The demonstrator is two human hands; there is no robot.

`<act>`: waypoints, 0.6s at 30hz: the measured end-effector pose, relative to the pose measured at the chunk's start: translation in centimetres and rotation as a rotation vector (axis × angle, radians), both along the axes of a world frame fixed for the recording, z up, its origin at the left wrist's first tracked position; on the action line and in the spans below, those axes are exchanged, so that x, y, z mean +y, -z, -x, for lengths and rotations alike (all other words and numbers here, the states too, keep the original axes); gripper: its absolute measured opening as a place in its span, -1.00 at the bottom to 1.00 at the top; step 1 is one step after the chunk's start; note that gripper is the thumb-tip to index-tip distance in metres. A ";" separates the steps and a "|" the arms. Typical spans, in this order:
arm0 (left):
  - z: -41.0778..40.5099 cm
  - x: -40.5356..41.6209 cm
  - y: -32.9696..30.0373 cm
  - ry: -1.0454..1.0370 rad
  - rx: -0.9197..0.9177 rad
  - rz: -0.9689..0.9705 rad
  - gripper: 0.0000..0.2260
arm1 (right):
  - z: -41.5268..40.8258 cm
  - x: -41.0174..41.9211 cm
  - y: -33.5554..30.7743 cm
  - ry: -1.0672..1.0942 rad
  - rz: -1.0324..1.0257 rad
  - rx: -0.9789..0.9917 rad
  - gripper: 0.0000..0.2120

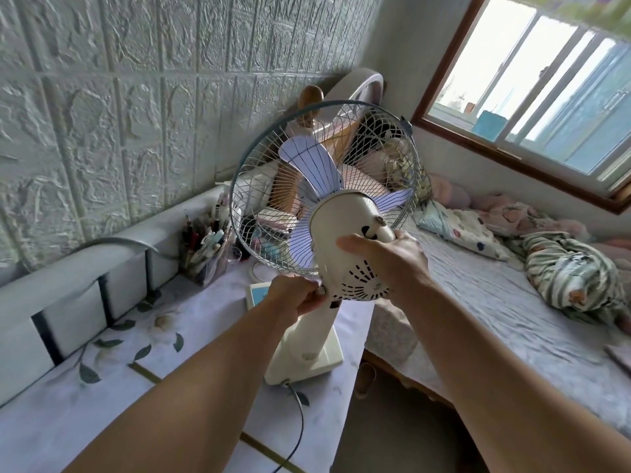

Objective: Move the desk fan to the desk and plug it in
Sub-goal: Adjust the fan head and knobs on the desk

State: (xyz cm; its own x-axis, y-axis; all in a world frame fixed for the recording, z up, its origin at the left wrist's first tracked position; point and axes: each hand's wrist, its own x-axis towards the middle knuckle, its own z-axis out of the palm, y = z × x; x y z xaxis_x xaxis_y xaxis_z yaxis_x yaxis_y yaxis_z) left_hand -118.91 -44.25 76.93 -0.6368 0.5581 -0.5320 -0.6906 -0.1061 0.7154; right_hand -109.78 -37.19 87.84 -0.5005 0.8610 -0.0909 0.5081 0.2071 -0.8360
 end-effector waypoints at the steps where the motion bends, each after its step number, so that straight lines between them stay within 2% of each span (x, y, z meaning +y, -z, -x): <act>1: -0.1 0.0 0.0 0.000 0.004 0.003 -0.84 | 0.1 0.1 -0.2 -0.002 0.006 -0.013 -0.21; 6: -0.4 0.1 -0.4 -0.018 -0.038 -0.031 -0.81 | 0.9 0.3 -1.1 -0.044 0.068 -0.035 -0.21; 11: -0.6 0.1 -0.5 -0.014 -0.053 -0.037 -0.79 | 1.6 0.1 -1.5 -0.038 0.076 -0.070 -0.08; 15: -0.6 0.4 -0.5 0.017 0.007 0.003 -0.76 | 2.0 0.5 -1.8 -0.019 0.102 -0.079 -0.19; 18: -0.9 0.1 -0.8 0.000 -0.013 -0.016 -0.87 | 2.4 0.5 -1.7 -0.014 0.078 -0.115 -0.22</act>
